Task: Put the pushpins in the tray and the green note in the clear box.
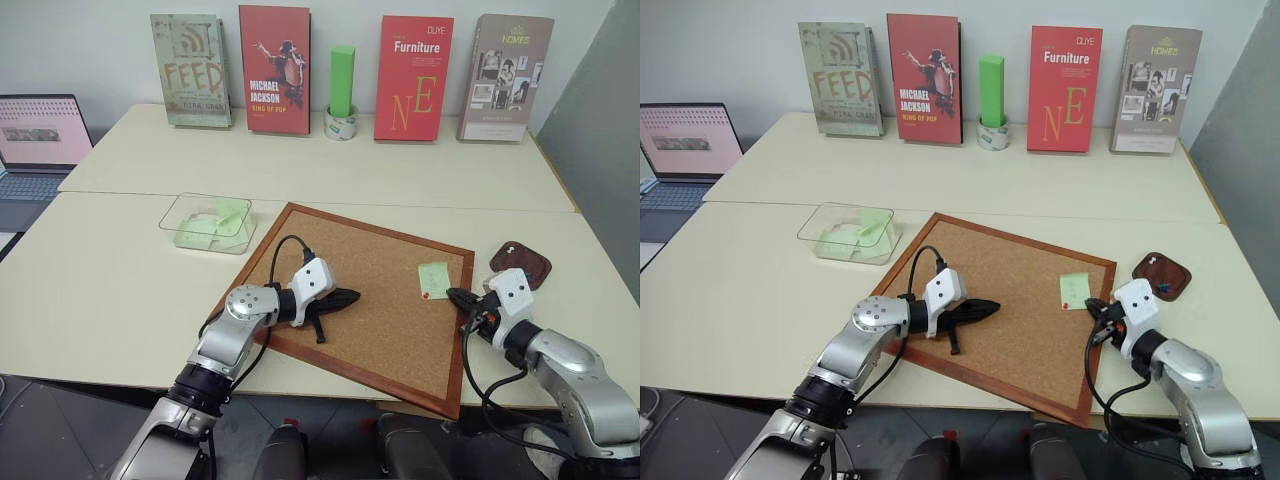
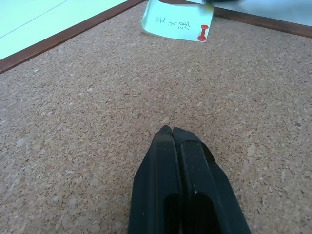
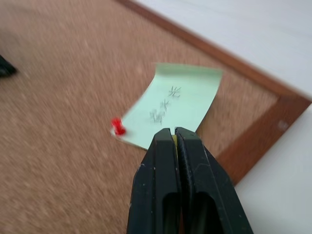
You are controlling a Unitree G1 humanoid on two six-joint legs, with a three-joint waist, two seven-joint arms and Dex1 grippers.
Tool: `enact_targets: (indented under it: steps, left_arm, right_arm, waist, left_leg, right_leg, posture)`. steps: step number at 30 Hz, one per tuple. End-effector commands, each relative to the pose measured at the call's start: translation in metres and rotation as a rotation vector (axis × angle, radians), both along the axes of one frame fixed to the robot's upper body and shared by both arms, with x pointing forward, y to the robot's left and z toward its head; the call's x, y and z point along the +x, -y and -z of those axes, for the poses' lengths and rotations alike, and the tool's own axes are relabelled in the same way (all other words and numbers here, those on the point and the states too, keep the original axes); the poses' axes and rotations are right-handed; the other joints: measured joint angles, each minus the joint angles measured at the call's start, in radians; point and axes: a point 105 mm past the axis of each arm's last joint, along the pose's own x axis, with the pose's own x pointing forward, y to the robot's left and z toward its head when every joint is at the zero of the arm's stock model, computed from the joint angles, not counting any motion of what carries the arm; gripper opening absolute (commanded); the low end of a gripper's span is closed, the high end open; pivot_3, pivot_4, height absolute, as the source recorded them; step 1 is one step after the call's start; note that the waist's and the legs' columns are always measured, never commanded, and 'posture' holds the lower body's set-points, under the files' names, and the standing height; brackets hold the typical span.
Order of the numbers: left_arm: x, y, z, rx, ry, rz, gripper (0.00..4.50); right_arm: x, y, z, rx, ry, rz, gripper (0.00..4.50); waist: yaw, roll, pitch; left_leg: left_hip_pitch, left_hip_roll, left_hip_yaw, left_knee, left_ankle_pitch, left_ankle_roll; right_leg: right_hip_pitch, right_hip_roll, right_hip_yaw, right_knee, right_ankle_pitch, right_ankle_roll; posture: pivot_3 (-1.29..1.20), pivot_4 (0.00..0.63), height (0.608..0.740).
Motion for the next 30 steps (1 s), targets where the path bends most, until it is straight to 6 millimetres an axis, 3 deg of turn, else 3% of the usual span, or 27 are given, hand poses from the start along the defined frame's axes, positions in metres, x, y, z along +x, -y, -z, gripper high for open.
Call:
enact_targets:
  steps: [1, 8, 13, 18, 25, 29, 30]
  left_arm:
    - [-0.002, -0.006, 0.017, 0.055, -0.047, -0.012, 0.0]
    - [-0.003, -0.005, 0.017, 0.054, -0.048, -0.01, 0.0]
    - [-0.004, -0.003, 0.017, 0.051, -0.05, -0.007, 0.0]
    - [-0.004, -0.003, 0.017, 0.051, -0.05, -0.006, 0.0]
    - [-0.004, -0.003, 0.017, 0.052, -0.046, -0.007, 0.0]
    - [-0.004, -0.003, 0.017, 0.053, -0.046, -0.009, 0.0]
    - [-0.004, -0.003, 0.017, 0.053, -0.046, -0.01, 0.0]
  right_arm:
    - [-0.004, 0.001, -0.031, 0.014, 0.104, -0.011, 0.03]
    - [0.006, 0.024, -0.041, -0.009, 0.134, 0.107, 0.03]
    - [0.025, 0.074, -0.022, -0.256, 0.089, 0.308, 0.03]
    - [0.044, 0.107, -0.018, -0.395, 0.075, 0.424, 0.03]
    - [0.061, 0.115, -0.004, -0.436, 0.037, 0.426, 0.03]
    - [0.064, 0.117, 0.001, -0.454, 0.019, 0.425, 0.61]
    - [0.064, 0.117, 0.001, -0.455, 0.017, 0.424, 0.94]
  waist:
    - [0.0, 0.0, 0.0]
    - [0.0, 0.0, 0.0]
    - [0.0, 0.0, 0.0]
    - [-0.001, 0.001, 0.0]
    - [0.0, 0.001, 0.0]
    - [0.0, 0.001, 0.0]
    - [0.0, 0.001, 0.0]
  left_leg:
    - [0.0, 0.0, 0.0, 0.0, 0.0, 0.0]
    - [0.0, 0.0, 0.0, 0.0, 0.0, 0.0]
    - [0.0, 0.0, 0.0, 0.0, 0.0, 0.0]
    - [-0.002, 0.0, 0.001, -0.002, 0.0, 0.0]
    - [-0.001, 0.0, 0.001, -0.002, 0.0, 0.0]
    - [-0.002, 0.0, 0.001, -0.002, 0.0, 0.0]
    - [-0.002, 0.0, 0.001, -0.002, 0.0, 0.0]
  right_leg:
    - [0.0, 0.0, 0.0, 0.0, 0.0, 0.0]
    - [0.0, 0.0, 0.0, -0.001, 0.0, 0.0]
    - [0.0, 0.0, 0.0, -0.003, 0.0, 0.0]
    - [0.001, 0.0, 0.0, -0.006, 0.0, 0.001]
    - [0.001, 0.0, 0.0, -0.007, 0.001, 0.002]
    - [0.001, 0.0, 0.001, -0.007, 0.002, 0.003]
    - [0.001, 0.0, 0.001, -0.007, 0.002, 0.003]
  posture:
    - [0.0, 0.15, 0.74]
    - [0.0, 0.15, 0.74]
    - [0.0, 0.15, 0.74]
    - [0.0, 0.15, 0.74]
    - [0.0, 0.15, 0.74]
    - [0.0, 0.15, 0.74]
    - [0.0, 0.15, 0.74]
